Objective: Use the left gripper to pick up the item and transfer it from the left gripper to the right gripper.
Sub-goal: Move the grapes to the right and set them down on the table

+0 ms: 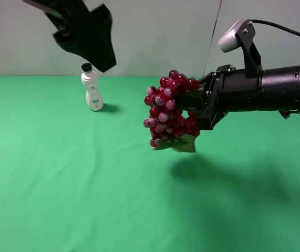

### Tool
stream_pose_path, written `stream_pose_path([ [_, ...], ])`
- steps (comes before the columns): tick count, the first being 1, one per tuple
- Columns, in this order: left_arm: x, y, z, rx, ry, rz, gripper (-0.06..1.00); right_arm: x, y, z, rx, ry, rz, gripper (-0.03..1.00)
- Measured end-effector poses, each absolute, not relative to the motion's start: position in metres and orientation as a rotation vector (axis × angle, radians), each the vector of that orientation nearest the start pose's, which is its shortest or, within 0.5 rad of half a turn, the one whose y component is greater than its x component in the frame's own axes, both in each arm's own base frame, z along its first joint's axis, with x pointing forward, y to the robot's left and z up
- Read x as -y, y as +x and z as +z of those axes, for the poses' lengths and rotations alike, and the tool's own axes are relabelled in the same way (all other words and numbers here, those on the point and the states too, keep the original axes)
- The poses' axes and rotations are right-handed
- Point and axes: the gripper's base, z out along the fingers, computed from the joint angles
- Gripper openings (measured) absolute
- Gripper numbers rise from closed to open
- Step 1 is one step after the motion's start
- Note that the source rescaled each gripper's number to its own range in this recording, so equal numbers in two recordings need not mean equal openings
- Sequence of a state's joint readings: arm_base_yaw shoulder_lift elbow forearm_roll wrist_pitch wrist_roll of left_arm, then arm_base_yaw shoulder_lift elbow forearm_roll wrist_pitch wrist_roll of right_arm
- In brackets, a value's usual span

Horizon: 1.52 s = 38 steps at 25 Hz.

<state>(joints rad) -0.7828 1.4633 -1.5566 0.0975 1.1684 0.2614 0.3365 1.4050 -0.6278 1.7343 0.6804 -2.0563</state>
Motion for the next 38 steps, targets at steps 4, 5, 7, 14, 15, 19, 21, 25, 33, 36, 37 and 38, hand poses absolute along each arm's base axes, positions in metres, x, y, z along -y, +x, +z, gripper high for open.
stream_pose_path([
  [4, 0.188, 0.201, 0.399, -2.233, 1.233, -0.08, 1.0, -0.139, 0.226, 0.227, -1.83, -0.992, 0.745, 0.0],
  [5, 0.182, 0.196, 0.398, -2.244, 1.215, -0.076, 1.0, -0.139, 0.226, 0.227, -1.83, -0.992, 0.745, 0.0],
  [7, 0.171, 0.186, 0.395, -2.263, 1.181, -0.073, 0.99, -0.139, 0.226, 0.227, -1.83, -0.992, 0.745, 0.0],
  [14, 0.126, 0.144, 0.389, -2.298, 1.03, -0.111, 0.98, -0.139, 0.226, 0.227, -1.83, -0.992, 0.745, 0.0],
  [15, 0.119, 0.136, 0.386, -2.303, 1.006, -0.121, 0.98, -0.139, 0.226, 0.227, -1.831, -0.991, 0.746, 0.0],
  [19, 0.089, 0.106, 0.373, -2.312, 0.91, -0.162, 0.98, -0.139, 0.226, 0.227, -1.844, -0.973, 0.758, 0.0],
  [21, 0.074, 0.092, 0.367, -2.298, 0.87, -0.187, 0.98, -0.139, 0.226, 0.227, -1.846, -0.97, 0.76, 0.0],
  [25, 0.046, 0.063, 0.349, -2.259, 0.803, -0.233, 0.98, -0.139, 0.226, 0.227, -1.846, -0.97, 0.761, 0.0],
  [33, 0.01, 0.025, 0.3, -2.155, 0.752, -0.303, 0.98, -0.139, 0.226, 0.227, -1.846, -0.97, 0.761, 0.0],
  [36, 0.005, 0.016, 0.284, -2.122, 0.727, -0.377, 0.97, -0.139, 0.226, 0.227, -1.846, -0.971, 0.76, 0.0],
  [37, 0.004, 0.014, 0.279, -2.111, 0.72, -0.401, 0.97, -0.139, 0.226, 0.227, -1.846, -0.971, 0.76, 0.0],
  [38, 0.004, 0.012, 0.275, -2.103, 0.713, -0.422, 0.97, -0.139, 0.226, 0.227, -1.846, -0.97, 0.761, 0.0],
])
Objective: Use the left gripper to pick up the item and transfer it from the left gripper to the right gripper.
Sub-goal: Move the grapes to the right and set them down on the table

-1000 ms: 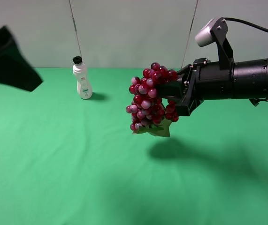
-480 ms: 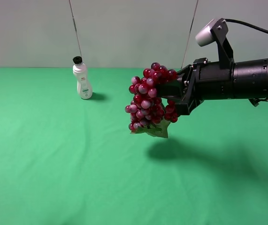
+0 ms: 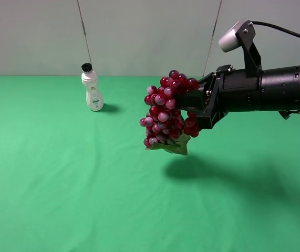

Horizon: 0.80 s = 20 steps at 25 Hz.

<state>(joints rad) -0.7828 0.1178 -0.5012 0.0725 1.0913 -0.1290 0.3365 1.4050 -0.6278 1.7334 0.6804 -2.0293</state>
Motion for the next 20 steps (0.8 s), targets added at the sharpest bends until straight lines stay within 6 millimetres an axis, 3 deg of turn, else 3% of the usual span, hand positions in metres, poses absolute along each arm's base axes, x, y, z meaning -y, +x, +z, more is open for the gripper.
stream_pose_path([
  [6, -0.0021, 0.004, 0.2717, -2.023, 0.684, -0.48, 0.97, -0.1388, 0.2262, 0.2273, -1.85, -0.966, 0.76, 0.0],
  [20, -0.0028, 0.0032, 0.2718, -2.032, 0.615, -0.447, 0.97, -0.1378, 0.2273, 0.2263, -1.891, -0.919, 0.768, 0.0],
])
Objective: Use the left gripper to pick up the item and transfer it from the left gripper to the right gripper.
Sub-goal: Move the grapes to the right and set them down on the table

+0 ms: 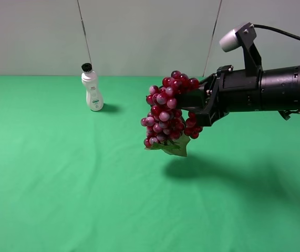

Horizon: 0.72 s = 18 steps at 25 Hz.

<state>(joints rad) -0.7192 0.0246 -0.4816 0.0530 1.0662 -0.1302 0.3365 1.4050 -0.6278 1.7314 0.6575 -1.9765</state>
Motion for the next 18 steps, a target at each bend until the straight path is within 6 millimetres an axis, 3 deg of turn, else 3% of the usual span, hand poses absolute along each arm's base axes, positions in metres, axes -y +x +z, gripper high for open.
stream_pose_path([
  [6, -0.004, 0.002, 0.272, -2.076, 0.347, -0.294, 0.97, -0.137, 0.228, 0.226, -1.922, -0.878, 0.776, 0.0],
  [18, -0.004, -0.003, 0.272, -2.063, -0.066, -0.06, 0.97, -0.122, 0.238, 0.218, -2.147, -0.544, 0.676, 0.0],
])
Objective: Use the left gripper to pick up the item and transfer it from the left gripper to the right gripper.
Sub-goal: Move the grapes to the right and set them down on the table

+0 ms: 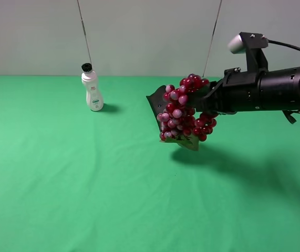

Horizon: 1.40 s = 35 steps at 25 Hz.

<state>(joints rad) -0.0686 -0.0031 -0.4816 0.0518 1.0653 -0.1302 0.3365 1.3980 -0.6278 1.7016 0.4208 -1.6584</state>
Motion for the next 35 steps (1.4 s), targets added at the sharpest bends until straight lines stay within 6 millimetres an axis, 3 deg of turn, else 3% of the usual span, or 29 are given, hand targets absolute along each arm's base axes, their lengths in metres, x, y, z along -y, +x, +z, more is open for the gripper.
stream_pose_path([
  [9, -0.007, -0.003, 0.272, -2.058, -0.115, 0.016, 0.97, -0.101, 0.232, 0.239, -2.156, -0.433, 0.458, 0.0],
  [13, -0.008, -0.003, 0.272, -2.057, -0.115, 0.02, 0.97, -0.088, 0.23, 0.24, -2.217, -0.37, 0.45, 0.0],
  [24, -0.008, -0.003, 0.272, -2.057, -0.115, 0.021, 0.97, -0.031, 0.225, 0.222, -2.5, -0.258, 0.23, 0.0],
  [28, -0.008, -0.003, 0.272, -2.057, -0.115, 0.021, 0.97, -0.029, 0.226, 0.217, -2.532, -0.267, 0.21, 0.0],
  [35, -0.008, -0.003, 0.272, -2.057, -0.115, 0.021, 0.97, -0.03, 0.236, 0.178, -2.715, -0.273, 0.237, 0.0],
])
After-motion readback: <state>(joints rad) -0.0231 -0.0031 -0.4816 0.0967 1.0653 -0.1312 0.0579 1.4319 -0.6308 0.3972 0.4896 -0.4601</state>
